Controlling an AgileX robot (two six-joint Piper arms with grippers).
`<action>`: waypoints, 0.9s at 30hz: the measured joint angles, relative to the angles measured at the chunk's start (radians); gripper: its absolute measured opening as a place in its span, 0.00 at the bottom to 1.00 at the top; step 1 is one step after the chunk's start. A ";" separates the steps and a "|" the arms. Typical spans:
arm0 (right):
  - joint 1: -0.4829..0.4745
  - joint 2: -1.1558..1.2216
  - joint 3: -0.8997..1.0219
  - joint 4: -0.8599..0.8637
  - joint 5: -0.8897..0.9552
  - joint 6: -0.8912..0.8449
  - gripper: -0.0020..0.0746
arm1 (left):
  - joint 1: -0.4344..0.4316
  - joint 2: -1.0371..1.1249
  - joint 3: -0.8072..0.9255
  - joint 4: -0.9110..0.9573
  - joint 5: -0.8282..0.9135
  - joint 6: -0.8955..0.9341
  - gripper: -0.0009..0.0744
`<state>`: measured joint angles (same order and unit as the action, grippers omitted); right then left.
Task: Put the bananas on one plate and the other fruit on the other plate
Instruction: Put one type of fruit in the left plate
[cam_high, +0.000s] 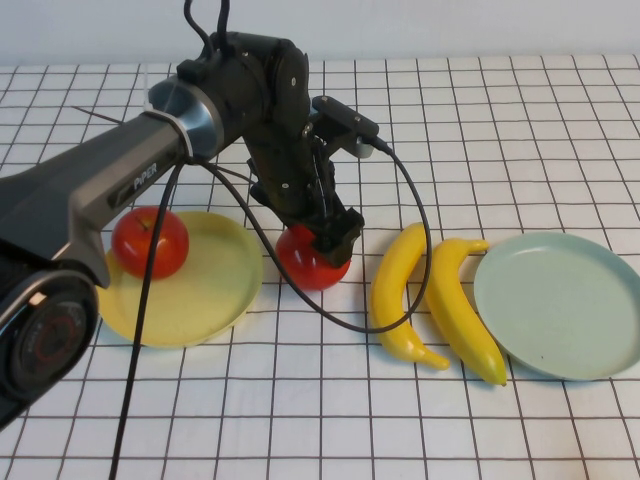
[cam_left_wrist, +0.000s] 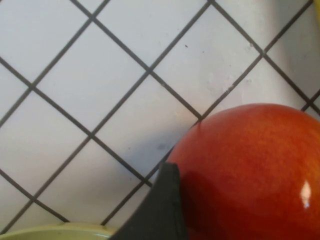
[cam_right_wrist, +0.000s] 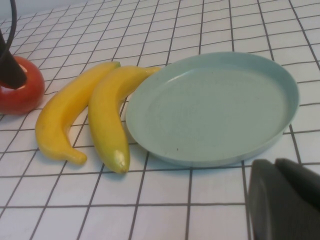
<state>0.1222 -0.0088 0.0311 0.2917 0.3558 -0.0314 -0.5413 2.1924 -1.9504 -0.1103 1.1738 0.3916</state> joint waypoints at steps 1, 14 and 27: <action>0.000 0.000 0.000 0.000 0.000 0.000 0.00 | 0.000 0.000 0.000 0.000 0.000 0.000 0.90; 0.000 0.000 0.000 0.000 0.000 0.000 0.00 | 0.000 -0.011 0.000 0.019 0.025 -0.002 0.89; 0.000 0.000 0.000 0.000 0.000 0.000 0.00 | 0.000 -0.110 0.010 0.055 0.052 -0.029 0.79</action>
<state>0.1222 -0.0092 0.0311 0.2917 0.3558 -0.0314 -0.5413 2.0826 -1.9408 -0.0550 1.2254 0.3628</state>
